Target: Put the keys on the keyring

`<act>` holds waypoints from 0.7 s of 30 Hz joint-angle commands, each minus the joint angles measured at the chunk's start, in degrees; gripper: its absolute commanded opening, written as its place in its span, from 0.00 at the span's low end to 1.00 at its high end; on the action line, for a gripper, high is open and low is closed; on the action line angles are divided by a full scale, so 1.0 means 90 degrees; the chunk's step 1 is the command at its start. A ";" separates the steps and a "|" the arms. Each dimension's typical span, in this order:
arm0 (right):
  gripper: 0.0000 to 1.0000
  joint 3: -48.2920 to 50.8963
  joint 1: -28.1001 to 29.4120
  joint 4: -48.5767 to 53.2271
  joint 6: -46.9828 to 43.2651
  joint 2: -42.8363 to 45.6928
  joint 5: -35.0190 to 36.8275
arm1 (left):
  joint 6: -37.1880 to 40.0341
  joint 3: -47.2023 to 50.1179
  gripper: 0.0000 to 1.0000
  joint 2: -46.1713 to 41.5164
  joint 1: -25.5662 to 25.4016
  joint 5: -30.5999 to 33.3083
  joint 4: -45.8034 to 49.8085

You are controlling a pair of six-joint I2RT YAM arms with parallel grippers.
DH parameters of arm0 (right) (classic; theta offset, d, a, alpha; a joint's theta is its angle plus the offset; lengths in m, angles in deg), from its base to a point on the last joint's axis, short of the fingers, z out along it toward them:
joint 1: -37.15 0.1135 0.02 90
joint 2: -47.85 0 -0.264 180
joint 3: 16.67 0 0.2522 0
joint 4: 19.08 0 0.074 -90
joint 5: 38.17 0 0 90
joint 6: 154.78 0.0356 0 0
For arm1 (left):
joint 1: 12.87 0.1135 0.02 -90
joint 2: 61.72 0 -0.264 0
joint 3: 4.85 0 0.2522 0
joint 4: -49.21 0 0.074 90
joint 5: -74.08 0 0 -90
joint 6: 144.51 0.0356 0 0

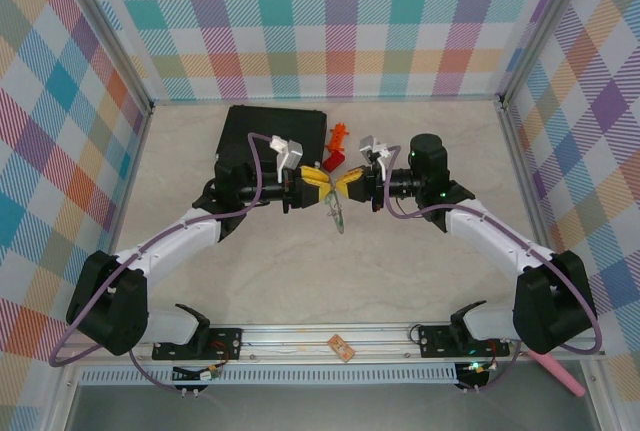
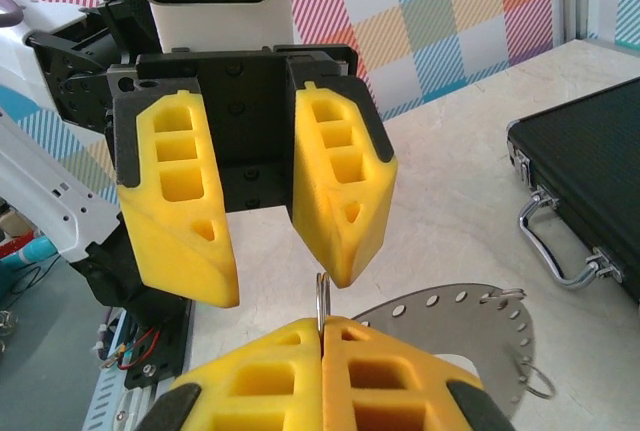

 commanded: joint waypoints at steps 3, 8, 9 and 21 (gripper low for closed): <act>0.00 0.0053 -0.0025 -0.0341 0.0109 0.0181 -0.0147 | -0.0052 -0.0066 0.31 0.0139 0.0031 -0.0239 -0.0150; 0.00 0.0043 -0.0025 -0.0353 0.0161 0.0165 -0.0234 | -0.0088 -0.0093 0.29 0.0153 -0.0002 -0.0191 -0.0221; 0.00 0.0038 -0.0024 -0.0356 0.0162 0.0162 -0.0250 | -0.0096 -0.0095 0.28 0.0160 -0.0010 -0.0211 -0.0239; 0.00 0.0001 -0.0019 -0.0387 0.0233 0.0103 -0.0456 | -0.0157 -0.0173 0.22 0.0254 -0.0097 -0.0221 -0.0304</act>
